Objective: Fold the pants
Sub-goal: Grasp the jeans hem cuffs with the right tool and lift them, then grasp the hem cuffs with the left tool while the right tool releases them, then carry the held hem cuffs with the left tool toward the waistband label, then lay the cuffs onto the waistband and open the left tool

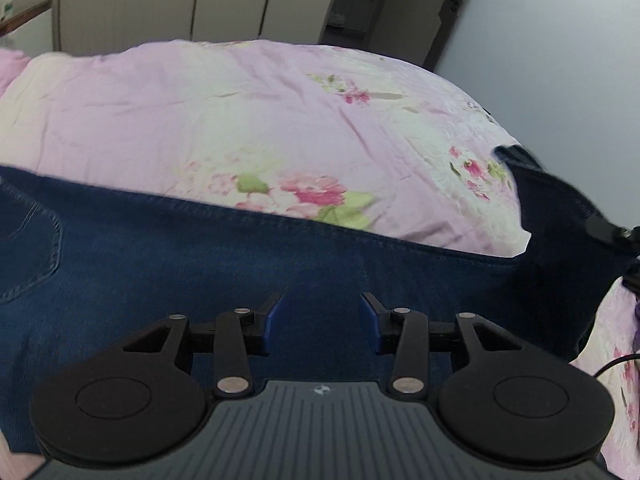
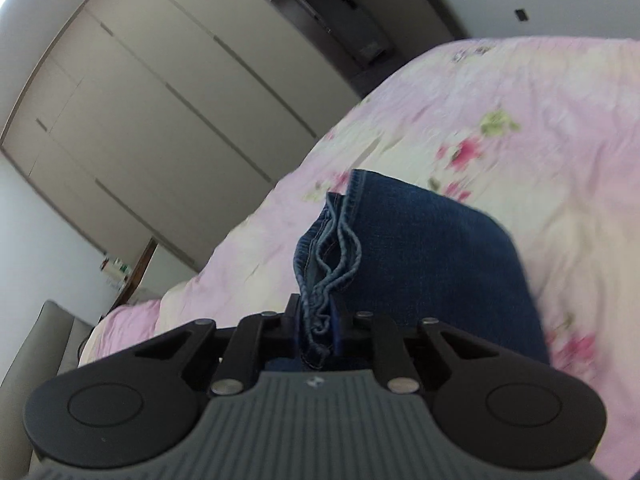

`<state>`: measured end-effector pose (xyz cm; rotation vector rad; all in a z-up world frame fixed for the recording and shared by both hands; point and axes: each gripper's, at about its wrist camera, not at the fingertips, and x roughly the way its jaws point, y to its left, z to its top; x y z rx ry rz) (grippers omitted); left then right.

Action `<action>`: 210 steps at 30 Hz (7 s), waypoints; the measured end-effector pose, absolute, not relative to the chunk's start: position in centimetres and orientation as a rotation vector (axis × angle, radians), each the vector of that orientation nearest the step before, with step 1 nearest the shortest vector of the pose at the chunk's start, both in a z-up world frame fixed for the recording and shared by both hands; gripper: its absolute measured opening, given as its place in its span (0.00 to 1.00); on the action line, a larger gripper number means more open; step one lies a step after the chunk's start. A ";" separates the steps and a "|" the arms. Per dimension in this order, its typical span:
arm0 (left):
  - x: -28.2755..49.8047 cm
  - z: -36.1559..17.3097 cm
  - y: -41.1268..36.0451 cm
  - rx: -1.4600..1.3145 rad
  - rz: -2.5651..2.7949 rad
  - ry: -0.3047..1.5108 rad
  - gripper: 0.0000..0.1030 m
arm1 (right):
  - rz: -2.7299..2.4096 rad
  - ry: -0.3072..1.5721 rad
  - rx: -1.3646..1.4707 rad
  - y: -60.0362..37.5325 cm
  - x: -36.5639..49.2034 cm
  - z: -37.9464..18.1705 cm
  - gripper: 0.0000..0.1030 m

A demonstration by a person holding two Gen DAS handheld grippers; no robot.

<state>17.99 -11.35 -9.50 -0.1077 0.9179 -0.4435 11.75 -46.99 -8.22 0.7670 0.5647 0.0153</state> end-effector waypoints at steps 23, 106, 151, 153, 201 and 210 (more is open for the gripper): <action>15.5 -15.1 -5.3 -0.300 -0.562 0.963 0.50 | 0.047 0.940 0.255 -29.4 17.9 -16.1 0.26; 22.7 -5.9 9.5 -0.169 -0.161 0.852 0.06 | 0.173 0.890 0.200 -25.1 17.4 -11.0 0.44; 37.4 -16.1 22.5 -0.030 -0.012 0.914 0.10 | 0.127 0.992 0.113 -25.7 34.1 -21.6 0.00; 37.6 -15.9 22.2 -0.013 0.001 0.921 0.12 | 0.114 1.002 0.133 -25.8 34.5 -22.0 0.00; 28.2 -13.9 27.4 -0.578 0.256 0.975 0.26 | 0.249 0.881 1.093 -32.3 21.1 -18.8 0.06; 22.7 -12.8 17.6 -0.534 -0.020 1.083 0.23 | 0.087 0.854 0.921 -41.9 19.2 -12.2 0.06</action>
